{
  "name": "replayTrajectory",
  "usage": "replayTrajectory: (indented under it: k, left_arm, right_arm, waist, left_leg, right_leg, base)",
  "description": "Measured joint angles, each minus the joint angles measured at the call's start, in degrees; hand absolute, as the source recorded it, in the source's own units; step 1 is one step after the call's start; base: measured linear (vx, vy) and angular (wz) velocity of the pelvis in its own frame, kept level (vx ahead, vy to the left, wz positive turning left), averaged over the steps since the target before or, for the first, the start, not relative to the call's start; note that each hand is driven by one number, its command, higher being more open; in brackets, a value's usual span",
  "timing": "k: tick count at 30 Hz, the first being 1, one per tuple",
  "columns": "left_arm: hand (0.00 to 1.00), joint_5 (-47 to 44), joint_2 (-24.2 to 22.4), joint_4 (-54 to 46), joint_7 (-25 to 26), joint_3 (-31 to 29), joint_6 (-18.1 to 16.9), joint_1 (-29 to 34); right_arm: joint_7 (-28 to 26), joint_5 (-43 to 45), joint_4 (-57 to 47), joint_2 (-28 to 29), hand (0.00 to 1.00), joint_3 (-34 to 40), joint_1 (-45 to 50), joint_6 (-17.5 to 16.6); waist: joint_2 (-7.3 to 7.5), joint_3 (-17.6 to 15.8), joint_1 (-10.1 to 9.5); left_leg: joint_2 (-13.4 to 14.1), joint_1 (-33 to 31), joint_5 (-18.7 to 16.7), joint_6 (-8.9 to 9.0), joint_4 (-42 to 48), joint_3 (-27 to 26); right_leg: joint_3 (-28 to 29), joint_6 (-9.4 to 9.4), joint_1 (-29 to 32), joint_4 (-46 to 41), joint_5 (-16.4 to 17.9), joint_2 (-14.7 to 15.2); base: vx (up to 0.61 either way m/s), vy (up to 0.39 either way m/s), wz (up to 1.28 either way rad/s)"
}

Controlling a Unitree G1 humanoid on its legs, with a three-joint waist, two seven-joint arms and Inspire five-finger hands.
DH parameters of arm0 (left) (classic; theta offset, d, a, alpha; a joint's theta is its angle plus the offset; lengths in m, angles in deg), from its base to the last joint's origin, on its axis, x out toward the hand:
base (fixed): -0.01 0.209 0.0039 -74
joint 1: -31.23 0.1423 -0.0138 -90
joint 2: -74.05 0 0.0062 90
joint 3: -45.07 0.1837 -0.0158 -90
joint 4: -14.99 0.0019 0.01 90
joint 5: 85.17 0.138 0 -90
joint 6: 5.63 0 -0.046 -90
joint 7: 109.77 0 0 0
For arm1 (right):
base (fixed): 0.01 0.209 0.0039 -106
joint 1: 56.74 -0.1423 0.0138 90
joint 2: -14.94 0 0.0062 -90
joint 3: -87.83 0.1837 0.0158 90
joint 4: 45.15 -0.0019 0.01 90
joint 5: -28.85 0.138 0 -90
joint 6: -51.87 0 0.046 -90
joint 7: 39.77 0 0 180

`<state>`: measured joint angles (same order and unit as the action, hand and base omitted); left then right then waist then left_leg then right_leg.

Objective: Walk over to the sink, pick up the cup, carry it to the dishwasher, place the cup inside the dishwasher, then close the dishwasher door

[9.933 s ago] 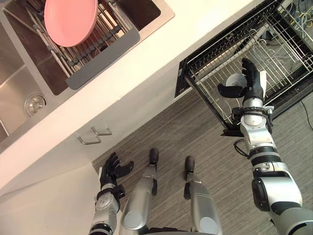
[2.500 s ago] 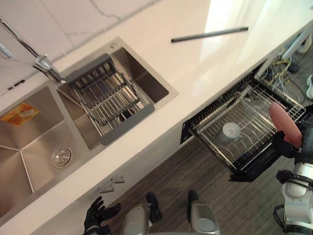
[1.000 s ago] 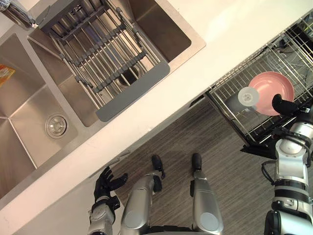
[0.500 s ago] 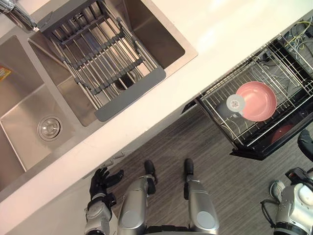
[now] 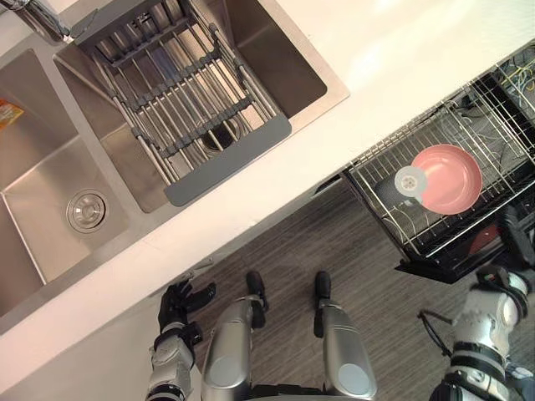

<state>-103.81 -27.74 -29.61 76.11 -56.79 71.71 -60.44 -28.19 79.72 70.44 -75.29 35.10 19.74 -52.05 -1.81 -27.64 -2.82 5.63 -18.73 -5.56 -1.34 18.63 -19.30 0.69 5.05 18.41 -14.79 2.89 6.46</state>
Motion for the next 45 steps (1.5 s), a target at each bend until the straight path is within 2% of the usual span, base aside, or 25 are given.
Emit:
replayTrajectory:
  k: [9, 13, 16, 23, 26, 30, 36, 40, 42, 44, 45]
  left_arm:
    - [0.9, 0.01, 0.22, 0.11, -0.96, 0.07, -0.01, -0.61]
    - [0.9, 0.03, 0.24, 0.55, -0.96, 0.3, -0.01, -0.62]
    - [0.9, 0.03, 0.25, 1.47, -0.96, 1.06, -0.02, -0.74]
    - [0.9, 0.29, 0.24, 2.4, -0.94, 1.06, -0.01, -0.74]
    - [0.9, 0.61, 0.3, 2.48, -0.94, 1.06, 0.04, -0.74]
    - [0.9, 0.63, 0.71, 2.64, -0.94, 1.07, 0.27, -0.83]
    - [0.9, 0.63, 2.5, 2.2, -0.92, 1.06, 0.39, -2.26]
    - [0.9, 0.69, 3.05, 1.97, -0.94, 1.06, 0.74, -1.85]
    - [0.9, 0.76, 3.68, 1.95, -0.99, 1.06, 1.12, -1.82]
    - [0.9, 0.89, 4.37, 1.93, -1.03, 1.02, 1.23, -1.69]
    - [0.9, 1.94, 5.24, 1.93, -1.12, 0.92, 1.38, -0.97]
  right_arm:
    - [-1.54, 11.03, 1.12, -1.02, 0.9, -4.99, -4.12, -2.72]
    - [-2.01, 17.5, 1.14, -0.98, 0.9, -9.75, -8.65, -4.87]
    - [-2.63, 19.61, 2.4, -0.98, 0.9, -12.44, -12.99, -5.95]
    - [-2.68, 19.68, 7.15, -1.15, 0.9, -17.71, -21.2, -6.52]
    - [-4.24, 18.07, 10.52, -1.7, 0.9, -22.06, -22.53, -5.63]
    - [-5.25, 11.5, 14.18, -2.23, 0.9, -22.46, -23.15, -4.66]
    - [-5.27, 2.52, 17.95, -3.79, 0.9, -23.26, -22.0, 0.29]
    - [-6.86, -2.7, 18.1, -2.26, 0.9, -26.71, -14.16, 4.45]
    - [-7.8, -4.65, 18.08, -0.65, 0.9, -26.92, -10.29, 5.12]
    - [-8.25, -7.05, 18.04, -0.05, 0.9, -26.87, -5.71, 5.94]
    - [-8.29, -10.81, 17.57, 0.58, 0.9, -26.33, -0.58, 6.19]
  waist:
    - [-0.25, 0.14, -0.01]
    - [-1.01, 0.58, -0.1]
    - [-2.03, 1.11, -0.35]
    - [-2.66, 1.2, -2.31]
    - [-2.78, 1.14, -2.78]
    - [-2.78, 1.14, -2.88]
    - [-2.73, 1.14, -2.61]
    - [-2.2, 1.33, -2.81]
    - [-1.88, 1.5, -2.58]
    - [-1.15, 1.88, -2.53]
    - [0.23, 2.75, -2.06]
  left_leg:
    - [-0.7, -0.54, 2.45, 0.33, -2.45, 1.82]
    - [-1.09, -0.53, 4.23, 0.5, -4.31, 3.05]
    - [-1.48, -0.68, 5.88, 0.7, -6.01, 4.72]
    - [-1.38, -1.97, 7.3, 1.36, -6.61, 8.62]
    - [-1.44, -2.16, 7.43, 1.41, -6.2, 10.54]
    - [-1.52, -2.31, 7.43, 1.41, -5.97, 10.94]
    - [-1.17, -2.07, 7.61, 1.73, -5.62, 13.26]
    - [-1.36, 0.13, 7.85, 2.18, -6.72, 14.46]
    - [-1.67, 0.54, 7.82, 2.23, -6.71, 15.19]
    - [-2.05, 1.29, 7.78, 2.28, -6.76, 15.82]
    - [-2.73, 2.58, 7.78, 2.27, -7.34, 16.45]
  right_leg:
    - [-1.68, -0.17, 0.7, 0.02, -0.11, 0.24]
    - [-2.85, -0.72, 0.74, 0.55, -0.52, 0.24]
    - [-4.21, -1.04, 0.65, 1.16, -0.92, 0.24]
    - [-6.85, -1.71, 0.18, 2.25, -1.38, -0.37]
    - [-8.66, -2.01, -1.37, 3.49, -1.59, -0.49]
    - [-8.95, -2.07, -1.78, 4.19, -2.08, -0.55]
    - [-10.89, -2.39, -4.38, 6.52, -2.99, -1.4]
    - [-12.37, -2.52, -7.35, 7.88, -2.84, -1.58]
    - [-13.17, -2.37, -8.23, 7.9, -2.49, -1.43]
    - [-13.79, -2.03, -9.34, 7.91, -2.13, -1.11]
    - [-14.58, -1.73, -10.73, 7.87, -1.52, -0.47]
  base:
    - [-0.01, -0.022, 0.1]
    - [-0.03, -0.033, 0.14]
    - [-0.02, -0.036, 0.2]
    - [-0.01, -0.036, 0.2]
    - [-0.01, -0.006, 0.27]
    - [-0.03, 0.026, 0.05]
    - [-0.02, 0.004, 0.14]
    - [0.04, -0.01, 0.16]
    - [0.05, 0.007, 0.22]
    - [0.05, 0.031, 0.27]
    - [0.03, 0.031, 0.23]
